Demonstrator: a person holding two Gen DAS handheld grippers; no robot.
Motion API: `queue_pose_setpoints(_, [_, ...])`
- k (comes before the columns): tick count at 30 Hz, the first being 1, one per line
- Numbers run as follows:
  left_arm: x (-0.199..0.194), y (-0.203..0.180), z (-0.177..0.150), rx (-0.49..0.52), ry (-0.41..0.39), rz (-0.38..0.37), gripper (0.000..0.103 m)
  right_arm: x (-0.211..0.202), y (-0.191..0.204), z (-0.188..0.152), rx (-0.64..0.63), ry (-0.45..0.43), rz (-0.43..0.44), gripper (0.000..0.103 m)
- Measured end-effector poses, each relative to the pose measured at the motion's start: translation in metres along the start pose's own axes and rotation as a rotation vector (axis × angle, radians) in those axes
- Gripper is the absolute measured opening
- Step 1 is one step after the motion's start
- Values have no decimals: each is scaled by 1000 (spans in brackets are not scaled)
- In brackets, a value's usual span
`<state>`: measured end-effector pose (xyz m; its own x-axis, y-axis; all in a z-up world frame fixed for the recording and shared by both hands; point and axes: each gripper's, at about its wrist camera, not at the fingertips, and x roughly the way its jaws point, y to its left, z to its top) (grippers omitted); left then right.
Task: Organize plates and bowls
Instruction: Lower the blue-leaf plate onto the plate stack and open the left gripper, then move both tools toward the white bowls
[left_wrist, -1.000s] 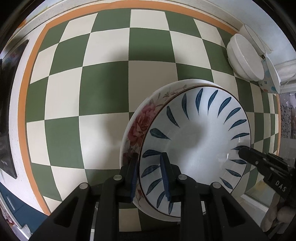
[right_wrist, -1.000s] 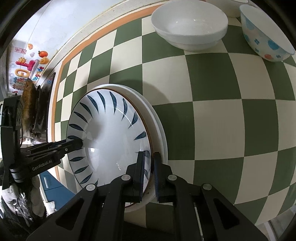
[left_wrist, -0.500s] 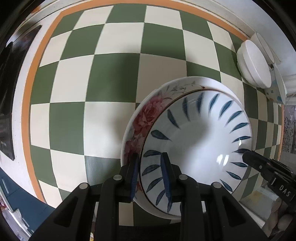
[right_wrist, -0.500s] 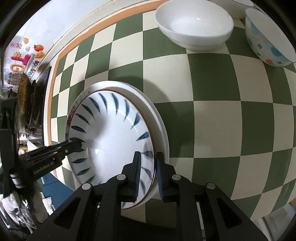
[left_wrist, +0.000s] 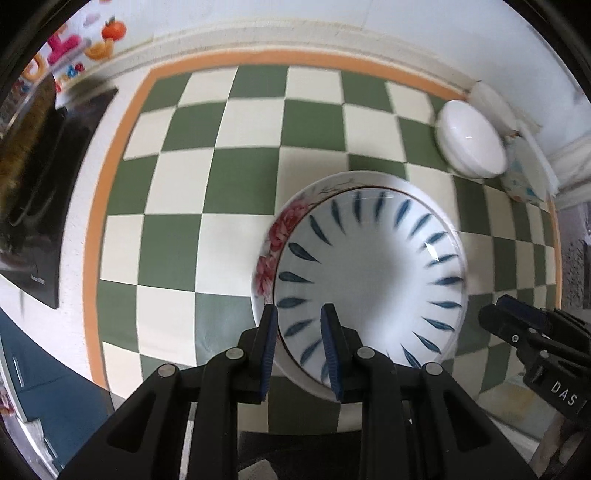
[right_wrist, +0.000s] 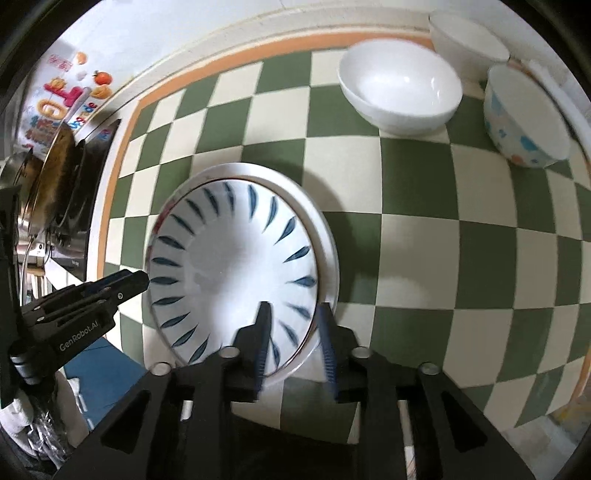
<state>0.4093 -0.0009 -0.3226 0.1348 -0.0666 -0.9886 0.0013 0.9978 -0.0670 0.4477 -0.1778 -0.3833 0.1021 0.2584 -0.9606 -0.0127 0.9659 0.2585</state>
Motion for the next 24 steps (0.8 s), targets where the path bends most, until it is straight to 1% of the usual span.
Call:
queue_pose_setpoints(1, [-12,-2,-4,15,-25,3,28,-8,3,-5,-3,-17,-5,43])
queue_pose_setpoints(2, [-20,-2,-9,25,-46,6,34,-15,6,-10,-5,-33,-11,47])
queue_pose_setpoints(4, [-38,-4,-12,33,-77,1,41,-31,11,-22,-1,-63,-11,63])
queue_pose_setpoints(5, [-43,-5,-16,32,-86,-4,48,-39,13,-28,5,-81,-8,66])
queue_pose_setpoints(6, [-50,-3,-24,33,-98,-8,54,-48,15,-34,9,-101,-7,73])
queue_pose_setpoints(7, [-55,-1,-30,33,-112,-17,65,-55,18,-40,9,-118,-13,77])
queue_pose_setpoints(8, [-63,1,-34,34,-125,-22,74,-65,22,-47,11,-139,-21,79])
queue_pose_setpoints(9, [-68,1,-36,35,-137,-24,78,-71,25,-52,13,-151,-24,82])
queue_pose_setpoints(11, [-80,2,-45,48,-163,-26,80,-85,33,-64,10,-177,-32,86])
queue_pose_setpoints(12, [-87,2,-50,50,-179,-27,86,-93,37,-71,6,-196,-40,87])
queue_pose_setpoints(13, [-96,1,-56,55,-199,-30,88,-101,42,-78,1,-217,-48,89])
queue_pose_setpoints(16, [-114,3,-69,59,-241,-47,89,-118,55,-94,-18,-264,-84,91])
queue_pose_setpoints(19, [-127,5,-81,57,-268,-62,98,-134,63,-111,-18,-317,-111,93])
queue_pose_setpoints(24, [-141,9,-98,52,-296,-82,100,-160,70,-135,4,-378,-115,96])
